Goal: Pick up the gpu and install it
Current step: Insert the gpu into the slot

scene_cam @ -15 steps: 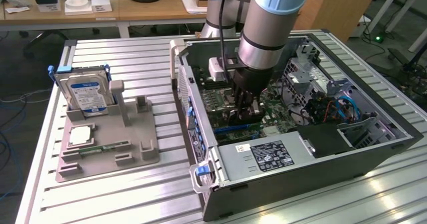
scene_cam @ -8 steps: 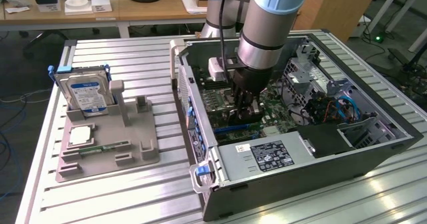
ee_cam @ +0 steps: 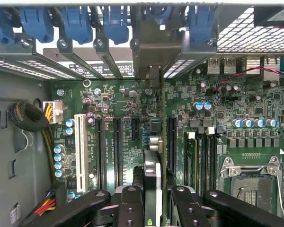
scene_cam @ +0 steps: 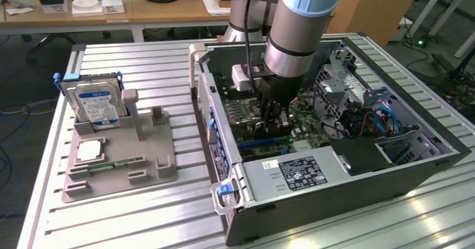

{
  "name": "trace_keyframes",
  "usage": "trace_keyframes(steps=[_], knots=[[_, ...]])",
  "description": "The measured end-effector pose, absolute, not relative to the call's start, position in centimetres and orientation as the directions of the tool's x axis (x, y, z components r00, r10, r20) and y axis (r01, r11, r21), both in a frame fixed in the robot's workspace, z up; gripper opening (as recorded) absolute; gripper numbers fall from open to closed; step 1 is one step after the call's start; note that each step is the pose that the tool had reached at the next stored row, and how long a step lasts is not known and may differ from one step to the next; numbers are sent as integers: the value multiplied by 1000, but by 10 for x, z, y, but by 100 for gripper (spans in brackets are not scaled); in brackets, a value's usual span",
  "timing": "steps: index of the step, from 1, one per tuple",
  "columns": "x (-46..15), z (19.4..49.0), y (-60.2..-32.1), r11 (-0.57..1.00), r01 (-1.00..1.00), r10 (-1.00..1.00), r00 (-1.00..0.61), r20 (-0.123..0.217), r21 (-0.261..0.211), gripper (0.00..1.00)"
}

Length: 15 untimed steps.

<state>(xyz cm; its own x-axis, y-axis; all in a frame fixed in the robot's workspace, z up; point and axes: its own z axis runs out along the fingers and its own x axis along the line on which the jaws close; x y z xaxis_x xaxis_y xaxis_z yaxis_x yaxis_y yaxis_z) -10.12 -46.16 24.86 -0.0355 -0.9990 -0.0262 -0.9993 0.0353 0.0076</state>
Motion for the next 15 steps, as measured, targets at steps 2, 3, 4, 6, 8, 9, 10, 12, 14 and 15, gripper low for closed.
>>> trace_keyframes(steps=[2,3,4,6,8,9,10,12,14,15], knots=[[-101,248,-462,35,-999,-999,-35,-26,8,27],[-101,247,-462,35,-999,-999,-35,-26,8,27],[-101,247,-462,35,-999,-999,-35,-26,8,27],[-101,246,-462,35,-999,-999,-35,-26,8,27],[-101,245,-462,35,-999,-999,-35,-26,8,27],[-101,245,-462,35,-999,-999,-36,-26,8,27],[-101,244,-462,35,-999,-999,-36,-26,8,27],[-101,244,-462,35,-999,-999,-36,-26,8,27],[-101,243,-462,35,-999,-999,-35,-26,8,27],[-101,243,-462,35,-999,-999,-35,-26,8,27]])
